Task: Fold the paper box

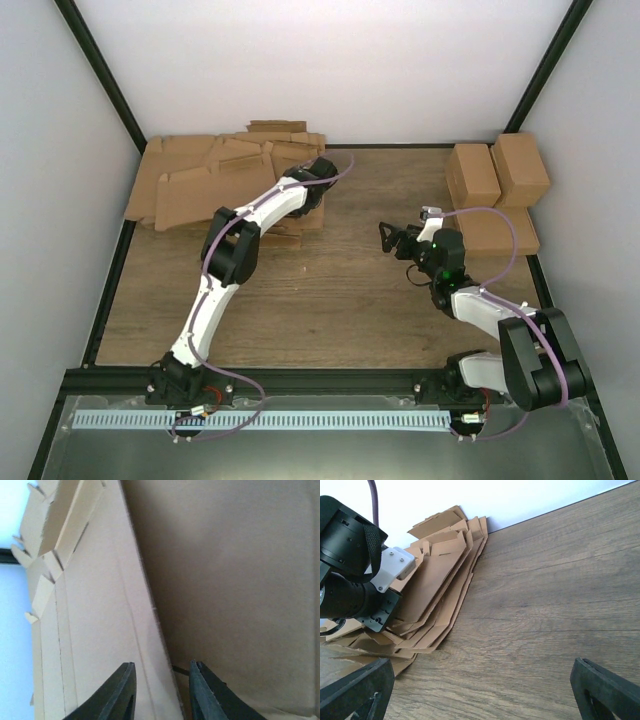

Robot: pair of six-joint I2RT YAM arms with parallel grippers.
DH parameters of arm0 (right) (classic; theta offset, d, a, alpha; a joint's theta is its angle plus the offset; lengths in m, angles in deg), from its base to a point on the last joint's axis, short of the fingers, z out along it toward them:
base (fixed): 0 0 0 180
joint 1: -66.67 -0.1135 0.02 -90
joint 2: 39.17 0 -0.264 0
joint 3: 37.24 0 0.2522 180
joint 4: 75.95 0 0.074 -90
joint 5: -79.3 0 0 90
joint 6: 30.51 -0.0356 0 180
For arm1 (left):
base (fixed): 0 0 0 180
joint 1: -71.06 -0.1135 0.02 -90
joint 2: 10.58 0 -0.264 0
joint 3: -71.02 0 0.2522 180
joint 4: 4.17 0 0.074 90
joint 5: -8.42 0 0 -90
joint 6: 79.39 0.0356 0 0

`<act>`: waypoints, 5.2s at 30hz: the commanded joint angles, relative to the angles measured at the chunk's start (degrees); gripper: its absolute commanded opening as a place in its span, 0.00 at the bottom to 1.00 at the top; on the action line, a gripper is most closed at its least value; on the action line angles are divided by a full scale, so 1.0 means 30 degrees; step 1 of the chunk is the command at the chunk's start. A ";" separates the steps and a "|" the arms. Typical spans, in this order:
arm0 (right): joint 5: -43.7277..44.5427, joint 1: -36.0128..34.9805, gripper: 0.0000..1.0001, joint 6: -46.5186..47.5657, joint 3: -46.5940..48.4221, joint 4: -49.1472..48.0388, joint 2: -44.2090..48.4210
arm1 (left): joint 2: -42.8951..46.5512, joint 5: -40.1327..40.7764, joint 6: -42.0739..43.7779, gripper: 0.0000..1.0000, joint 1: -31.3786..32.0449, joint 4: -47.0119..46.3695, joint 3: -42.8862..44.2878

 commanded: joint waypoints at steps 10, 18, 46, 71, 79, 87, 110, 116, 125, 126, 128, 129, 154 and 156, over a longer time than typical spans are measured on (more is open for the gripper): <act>0.0245 -0.0166 1.00 0.0133 0.0795 0.0212 0.0061 | 0.1334 0.3242 0.0491 0.04 0.0605 0.0764 0.0608; 0.0263 -0.0158 1.00 0.0132 0.0807 0.0207 0.0124 | 0.3101 0.4961 0.0136 0.04 0.1215 0.2349 0.0578; 0.2470 -0.0167 1.00 -0.0571 0.1565 0.2359 -0.0295 | 1.5530 -1.3686 -0.9290 0.28 0.8066 -0.6826 -1.3016; -0.0648 -0.0167 0.98 -0.0778 0.1832 0.1523 -0.1896 | 2.6405 -1.7521 -0.9903 1.00 -0.2828 -1.0931 -2.4079; -0.0253 -0.0172 0.94 -0.2277 0.1878 0.3103 -0.0223 | 2.7108 -2.1693 -0.9999 1.00 -0.6443 -1.1957 -2.5236; 0.1967 -0.0139 1.00 -0.4645 0.2131 0.8161 0.4269 | 2.7044 -2.1887 -0.8273 1.00 -0.6509 -1.1759 -2.5283; -0.3090 -0.5622 1.00 -0.5368 0.1376 0.1817 -0.4129 | 2.4601 -2.5326 -0.6994 1.00 -0.6044 -1.2620 -2.5170; -0.3746 -0.6675 0.86 -0.6057 0.1745 -0.0337 -0.6765 | 2.4209 -2.5366 -0.6882 1.00 -0.5867 -1.2452 -2.4825; -0.4815 -0.6778 0.62 -0.6560 0.1792 -0.2476 -0.8794 | 2.3998 -2.5370 -0.6236 1.00 -0.5791 -1.1620 -2.4375; -0.4898 -0.6784 0.60 -0.6569 0.1814 -0.2645 -0.8904 | 2.3998 -2.5367 -0.6204 1.00 -0.5779 -1.1571 -2.4363; -0.4949 -0.6789 0.54 -0.6612 0.1913 -0.2878 -0.9119 | 2.3993 -2.5392 -0.6171 1.00 -0.5777 -1.1559 -2.4380; -0.4948 -0.6792 0.51 -0.6652 0.2046 -0.2897 -0.9256 | 2.3957 -2.5443 -0.6155 1.00 -0.5777 -1.1549 -2.4371; -0.3008 -0.6789 0.01 0.1826 0.6859 1.0366 -0.3306 | 2.6111 -2.4132 -0.4712 1.00 -0.5475 -0.7946 -2.1732; -0.2685 -0.6789 0.01 0.3687 0.9040 1.4343 -0.2696 | 2.6298 -2.3745 -0.4498 1.00 -0.5417 -0.7646 -2.1336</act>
